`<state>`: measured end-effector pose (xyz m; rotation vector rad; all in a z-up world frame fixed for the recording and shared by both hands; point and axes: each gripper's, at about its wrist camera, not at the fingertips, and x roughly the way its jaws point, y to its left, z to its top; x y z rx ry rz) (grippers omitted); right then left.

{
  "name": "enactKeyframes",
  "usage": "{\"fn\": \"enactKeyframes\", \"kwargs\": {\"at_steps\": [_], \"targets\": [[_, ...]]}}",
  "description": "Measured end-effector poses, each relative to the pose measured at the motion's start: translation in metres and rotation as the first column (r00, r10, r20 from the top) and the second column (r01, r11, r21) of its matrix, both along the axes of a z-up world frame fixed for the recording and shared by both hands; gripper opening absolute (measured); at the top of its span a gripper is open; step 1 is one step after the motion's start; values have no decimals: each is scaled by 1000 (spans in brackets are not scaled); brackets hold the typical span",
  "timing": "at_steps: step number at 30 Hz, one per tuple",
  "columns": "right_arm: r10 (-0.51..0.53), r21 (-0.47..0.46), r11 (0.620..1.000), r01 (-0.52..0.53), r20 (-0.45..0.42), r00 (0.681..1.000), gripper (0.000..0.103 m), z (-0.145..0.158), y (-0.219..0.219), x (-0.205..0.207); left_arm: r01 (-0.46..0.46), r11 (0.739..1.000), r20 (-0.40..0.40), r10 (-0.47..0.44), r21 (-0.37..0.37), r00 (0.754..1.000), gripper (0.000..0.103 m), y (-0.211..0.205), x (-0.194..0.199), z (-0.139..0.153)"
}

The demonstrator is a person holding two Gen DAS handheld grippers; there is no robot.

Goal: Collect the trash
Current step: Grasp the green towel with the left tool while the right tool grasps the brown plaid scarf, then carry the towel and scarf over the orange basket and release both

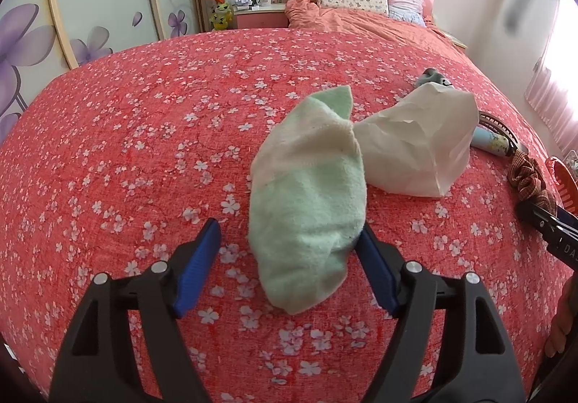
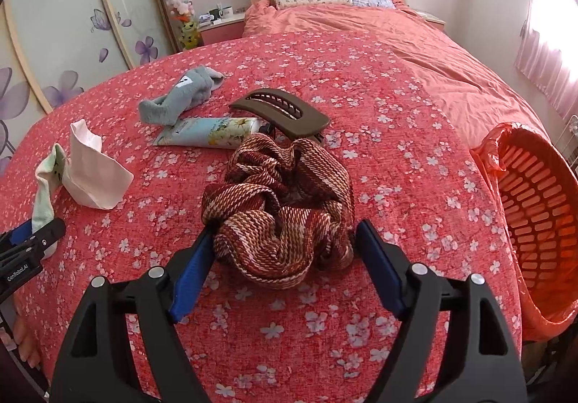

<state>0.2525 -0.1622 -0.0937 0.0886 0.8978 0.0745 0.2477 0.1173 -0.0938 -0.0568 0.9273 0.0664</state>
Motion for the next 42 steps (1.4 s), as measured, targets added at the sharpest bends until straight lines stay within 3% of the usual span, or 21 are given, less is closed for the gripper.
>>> {"fn": "enactKeyframes", "kwargs": {"at_steps": [7,9,12,16,18,19,20,21,24,27,36,42], "targets": [[11,27,1000,-11,2,1000,84,0,-7,-1,-7,1000,3,7,-10,1000,75,4,-2,1],[18,32,999,-18,5,1000,84,1,-7,-1,-1,1000,7,1,-20,1000,75,6,-3,1],[23,41,999,-24,7,1000,84,1,-8,-1,43,998,-6,-43,39,999,75,2,-2,2],[10,21,1000,-10,1,1000,81,3,-3,6,49,999,-6,-49,21,999,74,7,3,2],[15,0,1000,-15,7,1000,61,4,1,6,53,998,-2,-53,22,999,64,9,6,4],[20,5,1000,-20,7,1000,56,5,1,6,61,998,3,-61,23,998,59,10,6,5],[22,23,999,-22,6,1000,46,6,-1,5,75,997,10,-75,23,997,47,12,7,6],[22,42,999,-22,2,1000,40,6,-3,4,83,996,14,-83,21,996,34,13,8,7],[7,94,996,-7,-2,1000,32,7,-12,-3,108,994,22,-107,-21,994,14,18,5,9],[3,94,996,-4,14,1000,27,11,-15,-15,119,991,28,-117,-67,993,12,23,-4,11],[-12,80,997,3,110,994,24,42,-32,-50,160,985,97,-154,-59,983,12,2,-34,45],[-47,68,997,36,178,983,24,63,-57,-69,254,966,163,-243,-49,956,11,-37,-49,82]]}}
